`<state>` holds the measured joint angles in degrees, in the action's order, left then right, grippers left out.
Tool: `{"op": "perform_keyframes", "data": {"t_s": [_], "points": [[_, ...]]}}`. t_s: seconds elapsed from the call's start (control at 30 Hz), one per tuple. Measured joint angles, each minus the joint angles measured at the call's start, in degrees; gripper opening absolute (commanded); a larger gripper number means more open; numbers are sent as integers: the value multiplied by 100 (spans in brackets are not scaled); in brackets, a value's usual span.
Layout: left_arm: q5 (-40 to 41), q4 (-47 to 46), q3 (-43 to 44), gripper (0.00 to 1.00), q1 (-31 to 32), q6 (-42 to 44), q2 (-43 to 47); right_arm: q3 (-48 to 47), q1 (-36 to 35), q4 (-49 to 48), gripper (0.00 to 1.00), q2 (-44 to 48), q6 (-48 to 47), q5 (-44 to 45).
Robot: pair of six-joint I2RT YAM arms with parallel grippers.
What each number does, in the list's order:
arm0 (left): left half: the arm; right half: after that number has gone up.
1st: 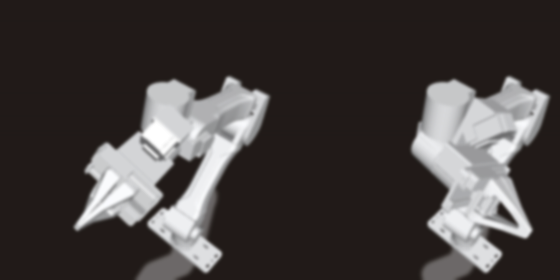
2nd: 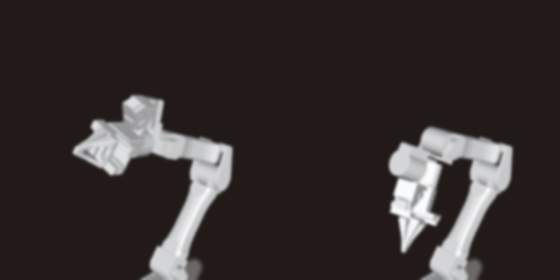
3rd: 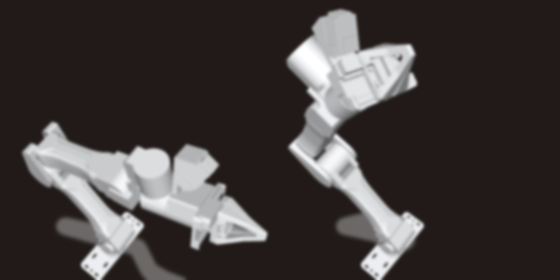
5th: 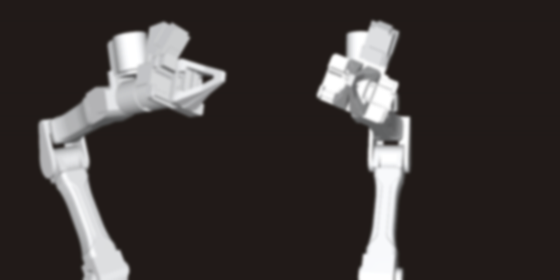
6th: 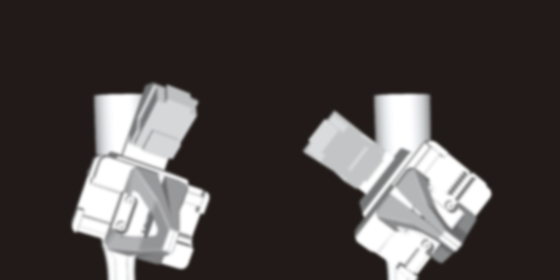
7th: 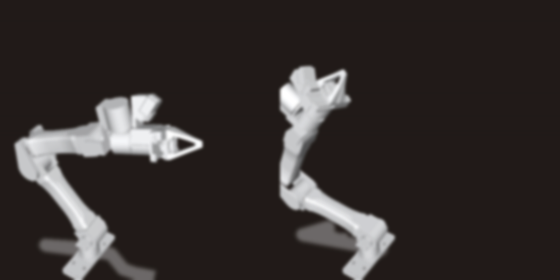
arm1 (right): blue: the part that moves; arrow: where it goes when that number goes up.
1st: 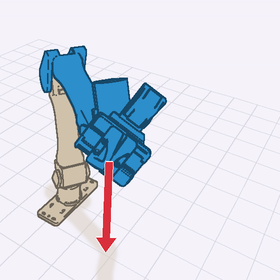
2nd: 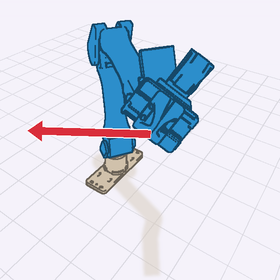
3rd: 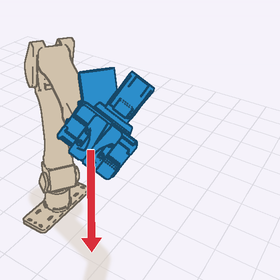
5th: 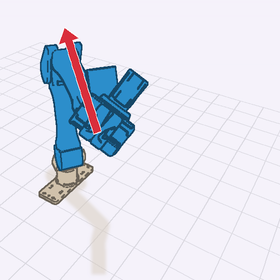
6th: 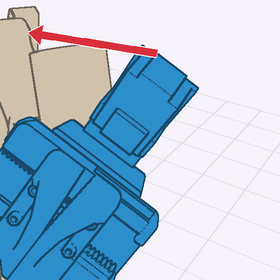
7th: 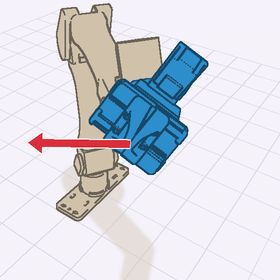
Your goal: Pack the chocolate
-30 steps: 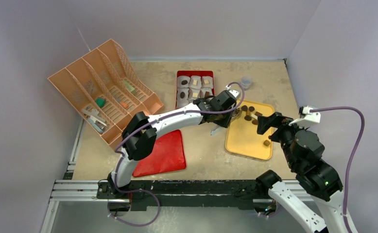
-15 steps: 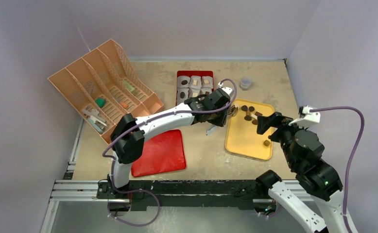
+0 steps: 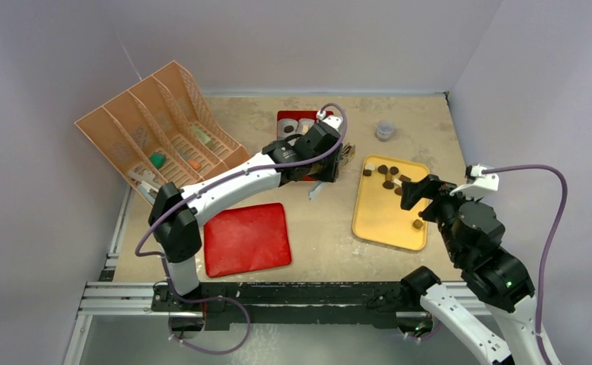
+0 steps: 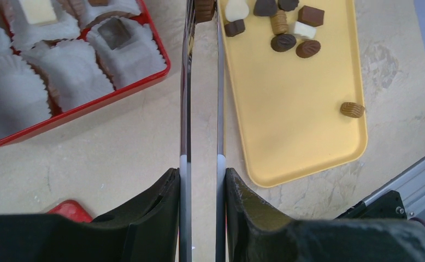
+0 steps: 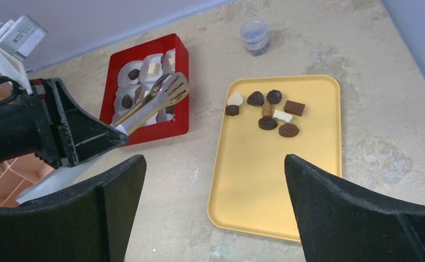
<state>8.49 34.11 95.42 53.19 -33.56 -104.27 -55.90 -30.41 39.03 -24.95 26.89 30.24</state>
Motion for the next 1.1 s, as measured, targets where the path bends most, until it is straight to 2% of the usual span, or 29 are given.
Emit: {"op": "perform_keyframes", "data": {"t_s": [0.53, 1.1], "points": [[463, 710, -439, 17, -494, -289, 459, 2, 0, -44, 99, -39, -4, -31], [584, 1113, -533, 19, -564, -343, 463, 28, 0, -101, 99, -101, -15, -127]]}}
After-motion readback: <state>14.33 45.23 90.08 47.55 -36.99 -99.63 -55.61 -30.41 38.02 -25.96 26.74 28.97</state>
